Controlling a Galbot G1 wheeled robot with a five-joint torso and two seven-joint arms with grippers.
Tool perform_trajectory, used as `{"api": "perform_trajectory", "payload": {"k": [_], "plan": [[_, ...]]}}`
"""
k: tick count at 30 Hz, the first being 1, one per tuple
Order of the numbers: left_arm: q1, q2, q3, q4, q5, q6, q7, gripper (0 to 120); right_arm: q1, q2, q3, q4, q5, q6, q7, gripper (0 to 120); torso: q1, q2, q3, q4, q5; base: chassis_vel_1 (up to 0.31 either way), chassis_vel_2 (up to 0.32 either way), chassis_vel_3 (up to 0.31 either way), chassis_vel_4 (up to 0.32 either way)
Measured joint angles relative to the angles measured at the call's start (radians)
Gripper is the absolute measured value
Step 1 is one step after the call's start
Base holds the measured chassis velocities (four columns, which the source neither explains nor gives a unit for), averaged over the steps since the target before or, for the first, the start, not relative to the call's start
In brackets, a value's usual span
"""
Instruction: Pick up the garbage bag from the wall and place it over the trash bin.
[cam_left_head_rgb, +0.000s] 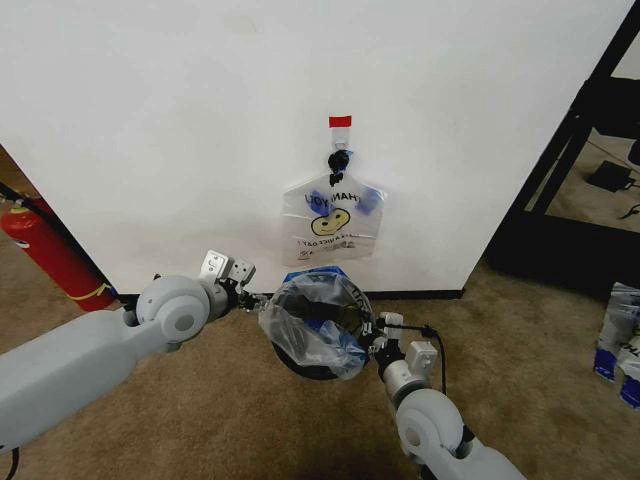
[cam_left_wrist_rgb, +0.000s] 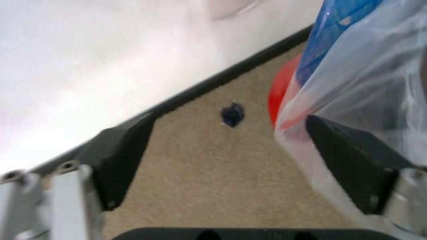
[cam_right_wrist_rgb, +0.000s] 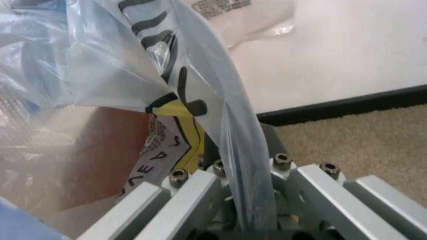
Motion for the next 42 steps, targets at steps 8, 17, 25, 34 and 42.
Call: {"api": "perform_trajectory", "payload": {"k": [8, 17, 25, 34, 42], "plan": [[0.127, 0.045, -0.151, -0.194, 0.169, -0.056, 0.056, 100, 0.0, -0.003, 0.013, -0.011, 0.009, -0.011, 0.015, 0, 0.0, 0.0, 0.0, 0.0, 0.0001, 0.0, 0.0, 0.0, 0.0], [-0.072, -0.109, 0.025, -0.284, -0.085, -0.001, -0.015, 100, 0.005, -0.009, 0.004, -0.012, -0.017, -0.019, 0.017, 0, 0.0, 0.0, 0.0, -0.0003, 0.0003, 0.0, 0.0, 0.0, 0.0], [-0.217, -0.215, 0.209, -0.144, -0.103, 0.0, -0.048, 100, -0.004, -0.003, 0.001, -0.005, -0.013, -0.03, 0.025, 0, 0.0, 0.0, 0.0, -0.0001, 0.0001, 0.0, 0.0, 0.0, 0.0], [-0.275, -0.239, 0.362, -0.077, -0.102, 0.001, -0.053, 94, -0.003, -0.002, -0.006, -0.008, -0.02, -0.031, 0.025, 0, 0.0, 0.0, 0.0, 0.0002, 0.0, 0.0, 0.0, 0.0, 0.0], [-0.335, -0.258, 0.469, -0.035, -0.101, 0.001, -0.052, 93, -0.011, -0.009, -0.005, -0.001, -0.023, -0.032, 0.028, 0, 0.0, 0.0, 0.0, 0.0, 0.0001, 0.0, 0.0, 0.0, 0.0]]}}
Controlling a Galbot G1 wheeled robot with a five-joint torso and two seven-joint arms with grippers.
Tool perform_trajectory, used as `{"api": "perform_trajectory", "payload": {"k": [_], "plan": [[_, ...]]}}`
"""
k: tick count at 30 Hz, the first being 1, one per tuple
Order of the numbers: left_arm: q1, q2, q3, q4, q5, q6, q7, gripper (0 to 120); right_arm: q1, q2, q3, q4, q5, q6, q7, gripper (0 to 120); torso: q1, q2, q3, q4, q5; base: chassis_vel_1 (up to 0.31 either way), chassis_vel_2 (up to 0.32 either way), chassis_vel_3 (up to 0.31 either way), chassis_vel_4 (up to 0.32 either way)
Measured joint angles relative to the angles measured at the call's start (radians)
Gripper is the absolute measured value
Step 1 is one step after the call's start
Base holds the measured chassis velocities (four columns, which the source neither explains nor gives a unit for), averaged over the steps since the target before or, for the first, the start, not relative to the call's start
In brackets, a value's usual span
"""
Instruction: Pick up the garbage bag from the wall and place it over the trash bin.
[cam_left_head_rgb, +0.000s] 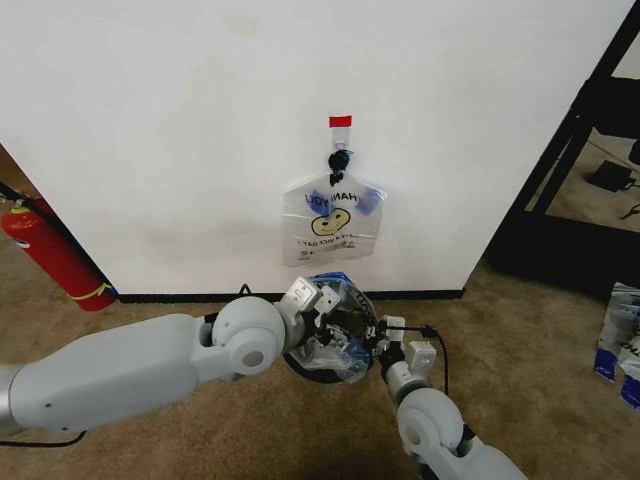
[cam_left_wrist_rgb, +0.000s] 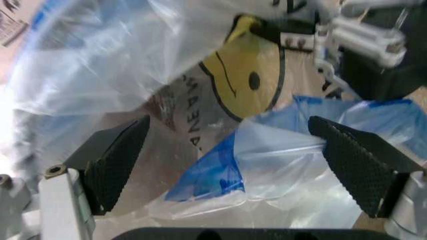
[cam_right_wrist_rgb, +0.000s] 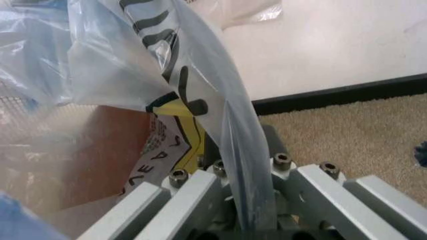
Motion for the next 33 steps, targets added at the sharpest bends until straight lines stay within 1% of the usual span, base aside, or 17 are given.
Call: {"api": "perform_trajectory", "payload": {"k": [2, 5, 6, 9, 11, 12, 13, 17, 18, 19, 20, 21, 25, 27, 28, 32, 33], "plan": [[-0.007, -0.013, 0.026, 0.009, 0.002, 0.0, -0.007, 87, -0.002, -0.004, 0.0, 0.007, 0.0, -0.001, 0.002, 0, 0.0, 0.0, 0.0, 0.0001, 0.0, 0.0, 0.0, 0.0, 0.0], [-0.019, -0.012, 0.046, 0.01, 0.003, 0.0, -0.005, 75, -0.001, -0.008, 0.002, 0.007, 0.002, -0.002, 0.005, 0, 0.0, 0.0, 0.0, 0.0, 0.0, 0.0, 0.0, 0.0, 0.0], [-0.019, -0.012, 0.046, 0.01, 0.003, 0.0, -0.005, 75, -0.001, -0.008, 0.002, 0.007, 0.002, -0.002, 0.005, 0, 0.0, 0.0, 0.0, 0.0, 0.0, 0.0, 0.0, 0.0, 0.0], [-0.028, -0.002, 0.059, 0.004, 0.003, 0.0, 0.008, 60, 0.001, -0.008, 0.005, 0.008, 0.007, -0.002, 0.009, 0, 0.0, 0.0, 0.0, 0.0001, 0.0, 0.0, 0.0, 0.0, 0.0], [-0.028, 0.003, 0.062, 0.003, 0.002, 0.0, 0.011, 55, 0.002, -0.008, 0.005, 0.008, 0.009, -0.003, 0.01, 0, 0.0, 0.0, 0.0, 0.0001, -0.0001, 0.0, 0.0, 0.0, 0.0], [-0.028, 0.008, 0.064, -0.002, 0.002, 0.0, 0.013, 48, 0.004, -0.008, 0.005, 0.008, 0.01, -0.003, 0.012, 0, 0.0, 0.0, 0.0, 0.0, 0.0, 0.0, 0.0, 0.0, 0.0], [-0.028, 0.008, 0.064, -0.002, 0.002, 0.0, 0.013, 48, 0.004, -0.008, 0.005, 0.008, 0.01, -0.003, 0.012, 0, 0.0, 0.0, 0.0, 0.0, 0.0, 0.0, 0.0, 0.0, 0.0], [-0.021, 0.021, 0.066, -0.013, 0.002, -0.001, 0.016, 32, 0.009, -0.008, 0.006, 0.01, 0.016, -0.004, 0.016, 0, 0.0, 0.0, 0.0, 0.0001, -0.0001, 0.0, 0.0, 0.0, 0.0], [-0.018, 0.023, 0.066, -0.015, 0.002, -0.001, 0.016, 29, 0.01, -0.008, 0.006, 0.01, 0.016, -0.004, 0.017, 0, 0.0, 0.0, 0.0, 0.0001, -0.0001, 0.0, 0.0, 0.0, 0.0], [-0.018, 0.023, 0.066, -0.015, 0.002, -0.001, 0.016, 29, 0.01, -0.008, 0.006, 0.01, 0.016, -0.004, 0.017, 0, 0.0, 0.0, 0.0, 0.0001, -0.0001, 0.0, 0.0, 0.0, 0.0], [-0.013, 0.027, 0.062, -0.02, 0.002, -0.001, 0.015, 22, 0.011, -0.006, 0.006, 0.01, 0.018, -0.004, 0.019, 0, 0.0, 0.0, 0.0, 0.0001, -0.0001, 0.0, 0.0, 0.0, 0.0], [-0.011, 0.028, 0.06, -0.022, 0.003, -0.001, 0.015, 20, 0.011, -0.006, 0.007, 0.01, 0.02, -0.004, 0.02, 0, 0.0, 0.0, 0.0, 0.0001, -0.0001, 0.0, 0.0, 0.0, 0.0], [0.013, 0.038, 0.031, -0.036, 0.016, -0.001, 0.012, 4, 0.011, 0.003, 0.012, 0.012, 0.027, -0.005, 0.026, 0, 0.0, 0.0, 0.0, 0.0, -0.0001, 0.0, 0.0, 0.0, 0.0], [0.014, 0.039, 0.029, -0.037, 0.016, -0.001, 0.012, 4, 0.011, 0.004, 0.012, 0.012, 0.027, -0.005, 0.026, 0, 0.0, 0.0, 0.0, 0.0, -0.0001, 0.0, 0.0, 0.0, 0.0], [0.034, 0.048, 0.008, -0.047, 0.021, -0.001, 0.011, 0, 0.011, 0.008, 0.015, 0.012, 0.033, -0.006, 0.03, 0, 0.0, 0.0, 0.0, 0.0, -0.0001, 0.0, 0.0, 0.0, 0.0], [0.078, 0.073, -0.033, -0.076, 0.031, -0.001, 0.012, 0, 0.011, 0.014, 0.021, 0.014, 0.041, -0.008, 0.036, 0, 0.0, 0.0, 0.0, -0.0001, -0.0002, 0.0, 0.0, 0.0, 0.0], [0.121, 0.098, -0.069, -0.102, 0.038, -0.001, 0.013, 0, 0.011, 0.02, 0.028, 0.014, 0.049, -0.011, 0.042, 0, 0.0, 0.0, 0.0, 0.0002, -0.0001, 0.0, 0.0, 0.0, 0.0]]}}
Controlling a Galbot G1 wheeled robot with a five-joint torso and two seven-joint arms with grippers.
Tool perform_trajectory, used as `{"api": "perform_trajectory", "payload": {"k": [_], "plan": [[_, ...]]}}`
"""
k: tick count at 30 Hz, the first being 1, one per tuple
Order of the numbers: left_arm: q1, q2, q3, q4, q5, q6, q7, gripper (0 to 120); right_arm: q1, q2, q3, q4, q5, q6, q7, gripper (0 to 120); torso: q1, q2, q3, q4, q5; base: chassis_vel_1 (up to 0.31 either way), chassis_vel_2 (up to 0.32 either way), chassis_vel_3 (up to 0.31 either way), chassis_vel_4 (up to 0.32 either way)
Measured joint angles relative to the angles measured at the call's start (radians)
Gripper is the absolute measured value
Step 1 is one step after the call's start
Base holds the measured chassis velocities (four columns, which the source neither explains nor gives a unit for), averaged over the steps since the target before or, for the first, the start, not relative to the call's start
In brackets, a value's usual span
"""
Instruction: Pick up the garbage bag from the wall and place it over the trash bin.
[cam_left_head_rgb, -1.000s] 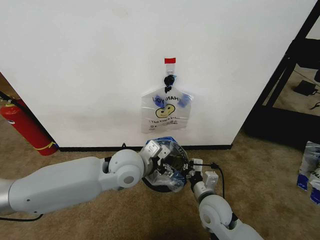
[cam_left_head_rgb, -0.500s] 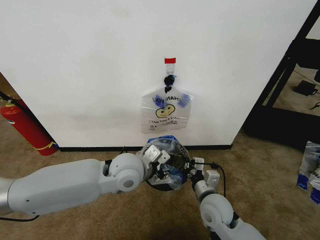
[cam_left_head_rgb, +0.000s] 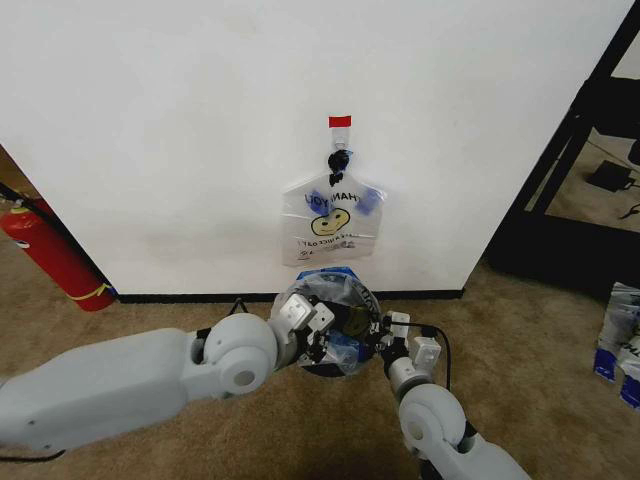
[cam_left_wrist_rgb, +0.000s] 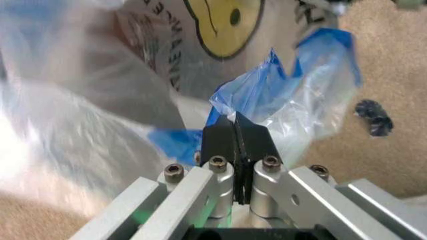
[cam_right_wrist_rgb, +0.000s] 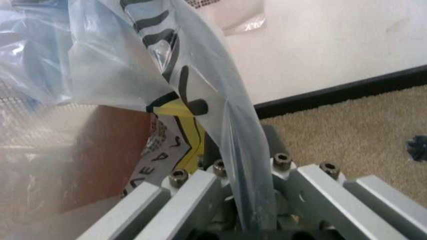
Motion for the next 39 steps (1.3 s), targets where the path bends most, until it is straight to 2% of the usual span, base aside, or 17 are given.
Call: {"api": "perform_trajectory", "payload": {"k": [6, 11, 14, 21, 27, 34, 39], "plan": [[0.114, 0.057, -0.088, -0.063, 0.032, 0.0, 0.008, 0, 0.006, 0.02, 0.012, -0.003, 0.025, -0.004, 0.017, 0, 0.0, 0.0, 0.0, 0.0, -0.0001, 0.0, 0.0, 0.0, 0.0], [0.221, 0.115, -0.13, -0.12, 0.109, 0.0, 0.043, 0, 0.016, 0.049, 0.031, 0.0, 0.117, -0.018, 0.07, 0, 0.0, 0.0, 0.0, 0.0001, -0.0002, 0.0, 0.0, 0.0, 0.0], [0.281, 0.125, -0.164, -0.132, 0.131, -0.002, 0.048, 0, 0.011, 0.064, 0.043, 0.009, 0.142, -0.026, 0.089, 0, 0.0, 0.0, 0.0, -0.0004, -0.0001, 0.0, 0.0, 0.0, 0.0], [0.426, 0.125, -0.253, -0.108, 0.216, -0.018, 0.08, 0, 0.002, 0.07, 0.054, 0.04, 0.205, -0.058, 0.124, 0, 0.0, 0.0, 0.0, -0.0002, 0.0, 0.0, 0.0, 0.0, 0.0], [0.517, 0.124, -0.288, -0.083, 0.29, -0.029, 0.101, 0, -0.001, 0.068, 0.066, 0.046, 0.228, -0.074, 0.139, 0, 0.0, 0.0, 0.0, 0.0, 0.0, 0.0, 0.0, 0.0, 0.0], [0.557, 0.099, -0.301, -0.045, 0.333, -0.038, 0.114, 0, -0.009, 0.07, 0.072, 0.059, 0.243, -0.077, 0.146, 0, 0.0, 0.0, 0.0, -0.0001, 0.0, 0.0, 0.0, 0.0, 0.0], [0.561, 0.044, -0.3, 0.035, 0.377, -0.052, 0.128, 0, -0.018, 0.07, 0.069, 0.078, 0.26, -0.084, 0.147, 0, 0.0, 0.0, 0.0, -0.0002, 0.0001, 0.0, 0.0, 0.0, 0.0]]}}
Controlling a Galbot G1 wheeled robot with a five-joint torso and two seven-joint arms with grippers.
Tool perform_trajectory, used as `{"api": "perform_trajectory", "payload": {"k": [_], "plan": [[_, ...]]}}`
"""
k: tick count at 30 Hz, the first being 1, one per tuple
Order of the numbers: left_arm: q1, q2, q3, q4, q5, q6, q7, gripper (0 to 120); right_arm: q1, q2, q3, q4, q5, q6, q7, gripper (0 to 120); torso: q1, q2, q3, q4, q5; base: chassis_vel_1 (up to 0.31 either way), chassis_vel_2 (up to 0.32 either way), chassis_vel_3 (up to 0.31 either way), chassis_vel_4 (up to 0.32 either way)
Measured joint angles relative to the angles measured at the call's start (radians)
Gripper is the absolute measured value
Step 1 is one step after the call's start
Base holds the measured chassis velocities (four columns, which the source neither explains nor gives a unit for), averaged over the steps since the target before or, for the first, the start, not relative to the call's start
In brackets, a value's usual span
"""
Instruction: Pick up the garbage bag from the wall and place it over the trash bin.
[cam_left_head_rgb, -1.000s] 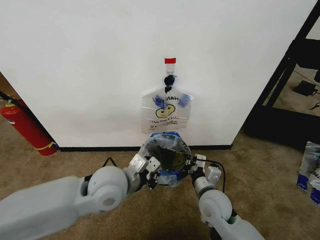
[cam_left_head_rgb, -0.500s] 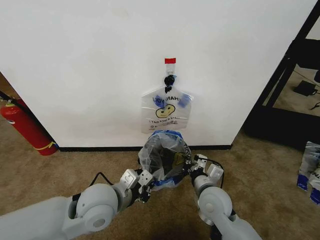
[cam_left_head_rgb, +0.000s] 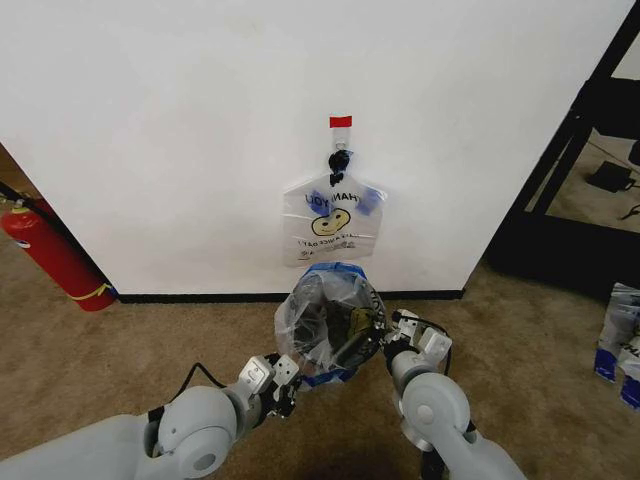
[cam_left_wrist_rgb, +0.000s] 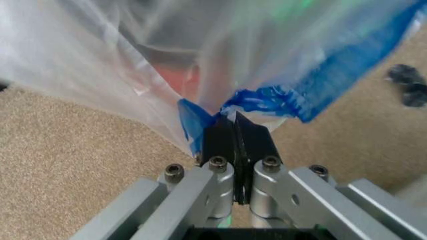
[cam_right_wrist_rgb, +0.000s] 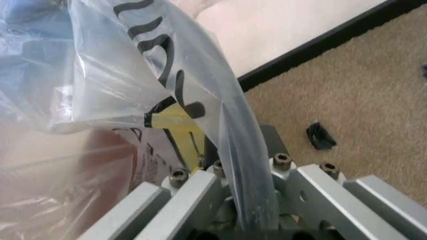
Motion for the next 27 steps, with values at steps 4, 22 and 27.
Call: {"api": "perform_trajectory", "payload": {"k": [4, 22, 27], "plan": [[0.008, -0.022, -0.012, 0.066, 0.027, -0.023, 0.028, 0, -0.007, -0.012, -0.003, 0.009, 0.006, -0.005, -0.002, 0, 0.0, 0.0, 0.0, -0.0001, -0.0002, 0.0, 0.0, 0.0, 0.0], [0.106, 0.113, -0.107, -0.16, 0.075, -0.002, -0.063, 59, -0.022, -0.011, 0.039, -0.004, -0.035, 0.009, -0.028, 0, 0.0, 0.0, 0.0, 0.0, -0.0004, 0.0, 0.0, 0.0, 0.0], [0.114, 0.123, -0.125, -0.197, 0.087, -0.023, -0.083, 78, -0.068, -0.011, 0.083, 0.016, -0.047, 0.013, -0.036, 0, 0.0, 0.0, 0.0, -0.0003, -0.0003, 0.0, 0.0, 0.0, 0.0]]}}
